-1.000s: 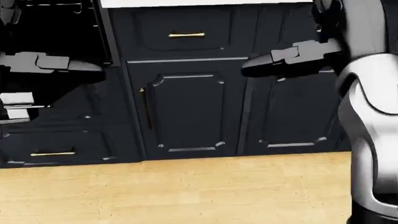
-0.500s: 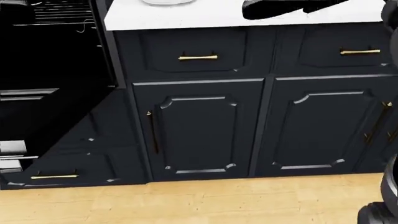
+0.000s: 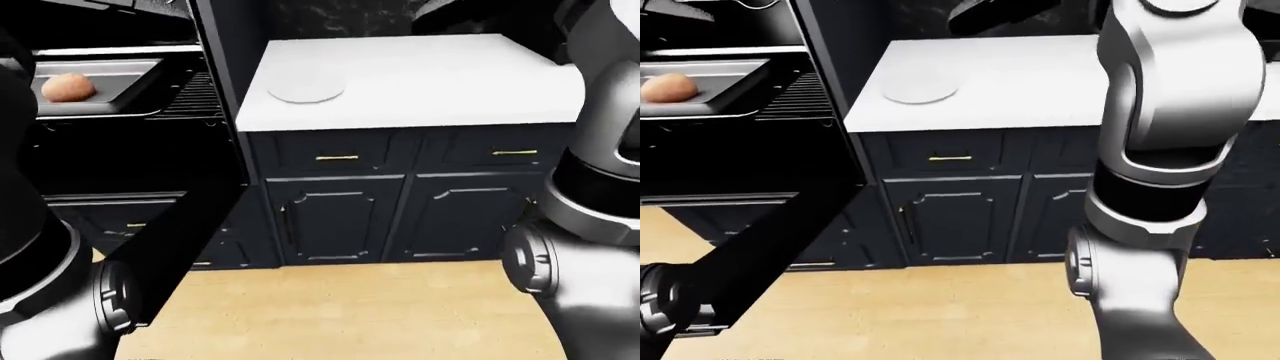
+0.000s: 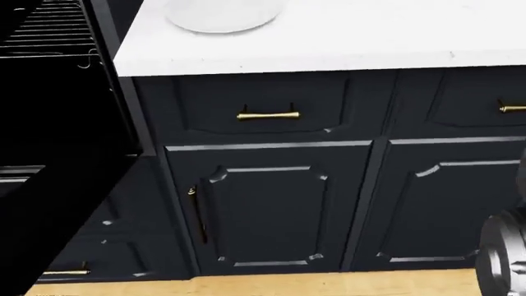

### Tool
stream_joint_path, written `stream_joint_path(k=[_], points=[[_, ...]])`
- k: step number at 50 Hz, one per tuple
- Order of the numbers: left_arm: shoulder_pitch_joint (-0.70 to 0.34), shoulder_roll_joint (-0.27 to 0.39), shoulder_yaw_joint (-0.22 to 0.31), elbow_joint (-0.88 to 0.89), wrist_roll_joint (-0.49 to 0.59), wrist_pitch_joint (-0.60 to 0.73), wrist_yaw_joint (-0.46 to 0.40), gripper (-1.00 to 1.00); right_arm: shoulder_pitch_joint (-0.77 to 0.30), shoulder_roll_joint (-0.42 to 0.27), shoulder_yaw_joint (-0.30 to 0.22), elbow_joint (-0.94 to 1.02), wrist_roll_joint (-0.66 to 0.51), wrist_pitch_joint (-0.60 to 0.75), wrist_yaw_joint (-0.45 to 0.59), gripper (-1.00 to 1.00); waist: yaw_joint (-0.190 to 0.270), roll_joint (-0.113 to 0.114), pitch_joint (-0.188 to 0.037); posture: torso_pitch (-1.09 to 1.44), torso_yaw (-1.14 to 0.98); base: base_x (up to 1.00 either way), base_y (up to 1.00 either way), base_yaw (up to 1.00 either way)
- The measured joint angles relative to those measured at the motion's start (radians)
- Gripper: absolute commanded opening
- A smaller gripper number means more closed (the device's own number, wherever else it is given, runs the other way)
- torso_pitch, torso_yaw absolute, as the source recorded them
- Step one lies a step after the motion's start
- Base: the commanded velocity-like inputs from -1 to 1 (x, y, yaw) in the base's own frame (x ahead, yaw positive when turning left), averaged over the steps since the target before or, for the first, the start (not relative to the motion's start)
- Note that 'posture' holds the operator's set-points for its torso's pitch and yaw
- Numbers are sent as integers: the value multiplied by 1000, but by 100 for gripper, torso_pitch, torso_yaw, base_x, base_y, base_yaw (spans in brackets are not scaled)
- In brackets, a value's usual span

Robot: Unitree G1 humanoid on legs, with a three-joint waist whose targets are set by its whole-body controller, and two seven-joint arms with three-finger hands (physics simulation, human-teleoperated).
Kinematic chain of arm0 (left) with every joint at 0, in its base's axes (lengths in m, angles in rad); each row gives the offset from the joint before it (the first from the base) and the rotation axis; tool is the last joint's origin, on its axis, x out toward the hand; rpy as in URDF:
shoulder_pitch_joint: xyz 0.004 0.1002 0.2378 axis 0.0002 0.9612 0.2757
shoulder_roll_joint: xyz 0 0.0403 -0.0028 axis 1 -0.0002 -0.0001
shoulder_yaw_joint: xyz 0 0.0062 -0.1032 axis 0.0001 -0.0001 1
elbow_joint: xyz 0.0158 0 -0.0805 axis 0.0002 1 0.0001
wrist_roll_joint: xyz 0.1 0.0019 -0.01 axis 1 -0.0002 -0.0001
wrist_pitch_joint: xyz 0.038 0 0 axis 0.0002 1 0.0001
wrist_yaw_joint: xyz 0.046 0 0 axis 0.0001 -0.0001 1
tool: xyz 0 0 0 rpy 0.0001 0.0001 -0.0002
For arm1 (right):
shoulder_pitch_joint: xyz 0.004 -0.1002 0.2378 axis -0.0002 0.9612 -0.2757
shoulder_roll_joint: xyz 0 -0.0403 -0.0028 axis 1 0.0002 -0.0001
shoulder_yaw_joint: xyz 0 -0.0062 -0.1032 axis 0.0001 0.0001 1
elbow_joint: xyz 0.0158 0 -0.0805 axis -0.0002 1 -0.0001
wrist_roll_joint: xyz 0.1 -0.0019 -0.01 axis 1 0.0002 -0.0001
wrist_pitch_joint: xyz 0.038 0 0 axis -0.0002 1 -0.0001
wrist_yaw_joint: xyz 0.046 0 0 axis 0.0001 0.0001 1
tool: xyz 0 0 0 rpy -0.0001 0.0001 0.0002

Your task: Pick the sweet potato from the top rack in the oven and place it on the plate on the counter.

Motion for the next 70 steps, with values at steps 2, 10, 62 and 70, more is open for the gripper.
stream_joint_path(k=[2, 10, 62, 70], points=[[0, 10, 7, 3, -7, 16, 3, 100, -11, 4, 9, 10, -3, 10, 11, 100, 10, -11, -11, 0, 0, 40, 0, 73], [0, 42, 39, -42, -34, 7, 27, 100, -48, 4, -7, -12, -28, -7, 11, 100, 23, -138, -17, 0, 0, 31, 0, 95], [25, 103, 49, -56, -117, 11, 78, 100, -34, 30, 21, -101, -86, 73, 91, 100, 13, -65, -18, 0, 0, 3, 0, 98], [26, 94, 17, -55, -136, 18, 74, 100, -11, 26, -3, -99, -115, 91, 97, 100, 4, -91, -25, 0, 0, 0, 0, 84]])
